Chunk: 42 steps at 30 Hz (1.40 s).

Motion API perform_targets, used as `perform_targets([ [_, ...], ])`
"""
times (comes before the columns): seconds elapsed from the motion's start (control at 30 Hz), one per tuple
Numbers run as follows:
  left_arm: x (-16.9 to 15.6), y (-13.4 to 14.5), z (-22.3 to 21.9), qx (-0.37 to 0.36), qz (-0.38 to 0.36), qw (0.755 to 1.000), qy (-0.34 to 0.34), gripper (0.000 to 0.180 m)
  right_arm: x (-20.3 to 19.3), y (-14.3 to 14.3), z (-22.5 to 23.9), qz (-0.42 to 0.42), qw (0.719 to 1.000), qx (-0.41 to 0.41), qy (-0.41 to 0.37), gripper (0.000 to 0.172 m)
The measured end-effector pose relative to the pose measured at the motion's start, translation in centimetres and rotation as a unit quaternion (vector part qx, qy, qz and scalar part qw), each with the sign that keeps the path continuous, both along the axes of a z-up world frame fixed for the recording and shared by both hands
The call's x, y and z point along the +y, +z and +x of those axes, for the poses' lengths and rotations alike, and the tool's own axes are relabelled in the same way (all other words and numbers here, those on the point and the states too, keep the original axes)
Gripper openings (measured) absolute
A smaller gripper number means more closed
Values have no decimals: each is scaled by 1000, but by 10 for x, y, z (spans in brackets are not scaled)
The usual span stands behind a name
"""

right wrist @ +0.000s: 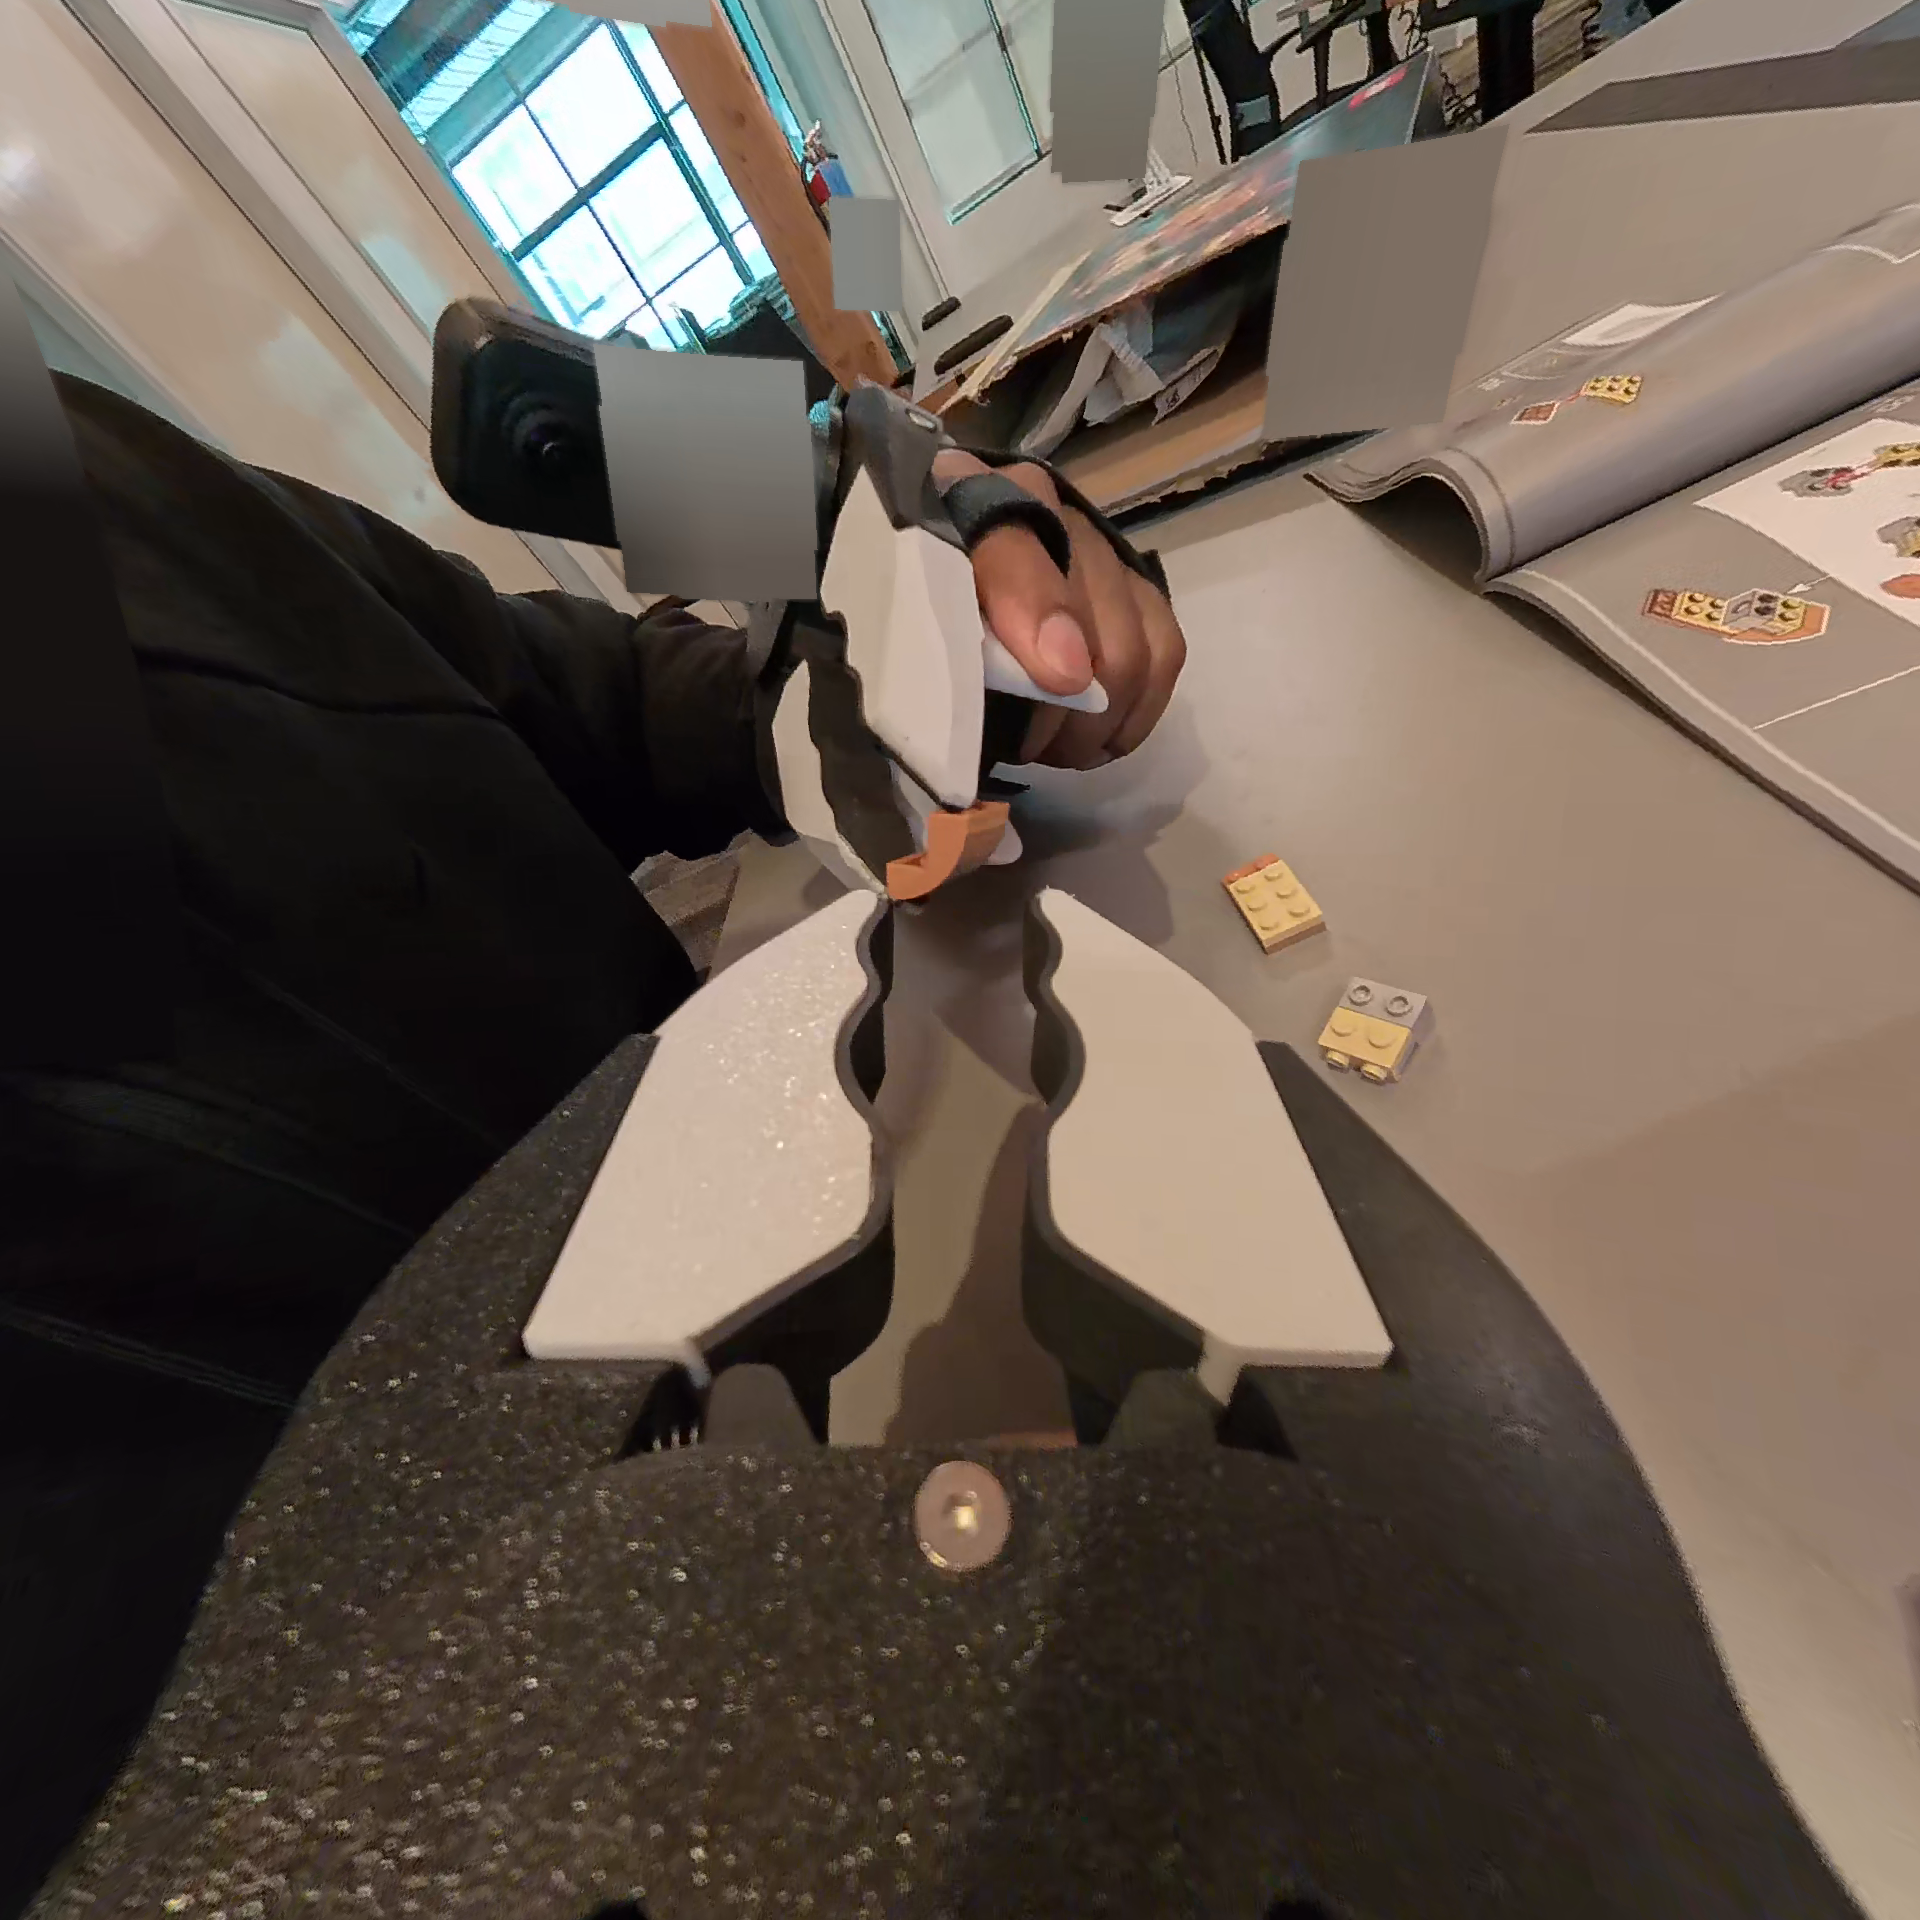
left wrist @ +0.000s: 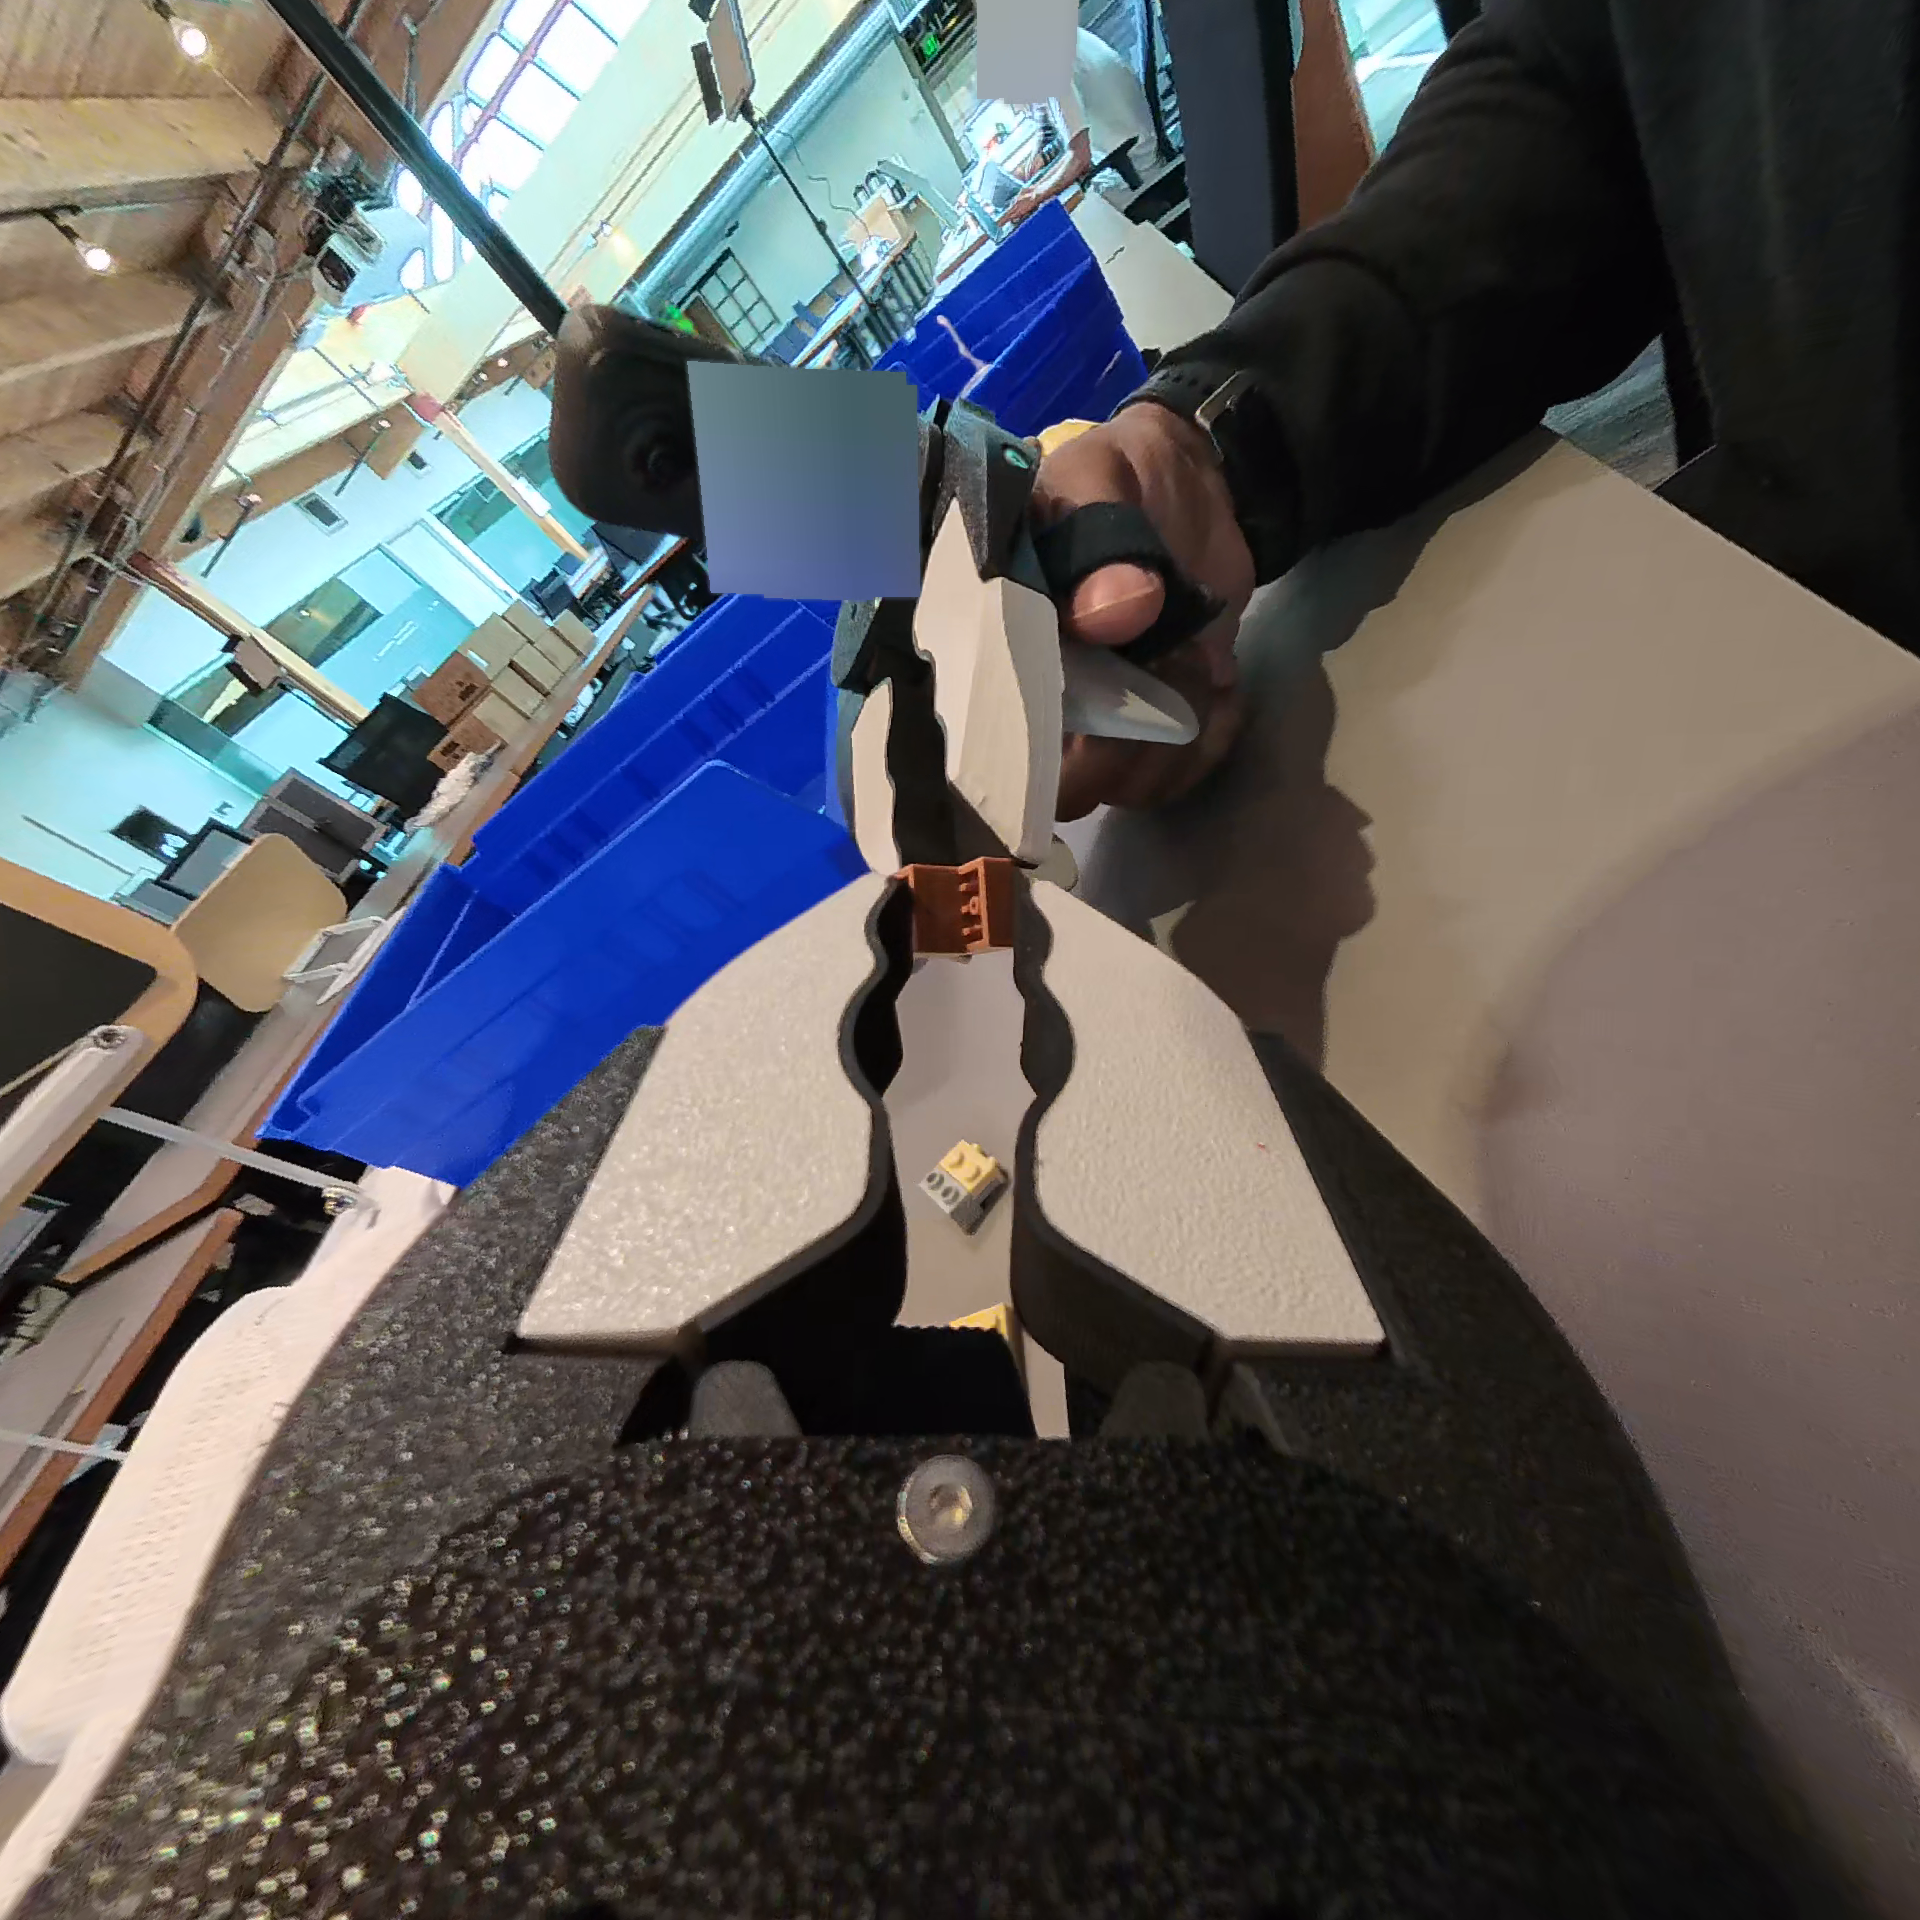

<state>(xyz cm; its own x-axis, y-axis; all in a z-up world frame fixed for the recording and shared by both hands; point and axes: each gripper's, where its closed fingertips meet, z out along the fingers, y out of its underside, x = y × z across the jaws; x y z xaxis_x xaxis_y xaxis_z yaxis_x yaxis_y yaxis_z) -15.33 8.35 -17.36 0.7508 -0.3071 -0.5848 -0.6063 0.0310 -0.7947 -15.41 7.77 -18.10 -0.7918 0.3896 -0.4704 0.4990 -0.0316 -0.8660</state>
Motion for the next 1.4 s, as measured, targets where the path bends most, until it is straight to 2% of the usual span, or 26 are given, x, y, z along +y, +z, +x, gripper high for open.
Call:
perform_targets([
  [0.43, -2, 9, -3, 5, 29, 999, 13, 18, -2, 4, 2, -22, 1000, 2, 11, 24],
  [0.77, 0, 13, -11, -14, 28, 999, 36, 18, 2, 4, -3, 16, 999, 46, -15, 24],
  [0.9, 4, 10, -21, -39, 5, 997, 66, 18, 5, -3, -8, 68, 993, 84, -40, 24],
  [1.07, 7, 8, -28, -99, -24, 991, 92, 18, 9, -8, -16, 142, 976, 149, -77, 24],
  [1.27, 10, 6, -29, -149, -47, 981, 115, 18, 16, -2, -28, 202, 936, 249, -145, 25],
  [1.4, 12, 8, -30, -264, -63, 955, 119, 18, 19, -1, -34, 263, 893, 319, -179, 24],
])
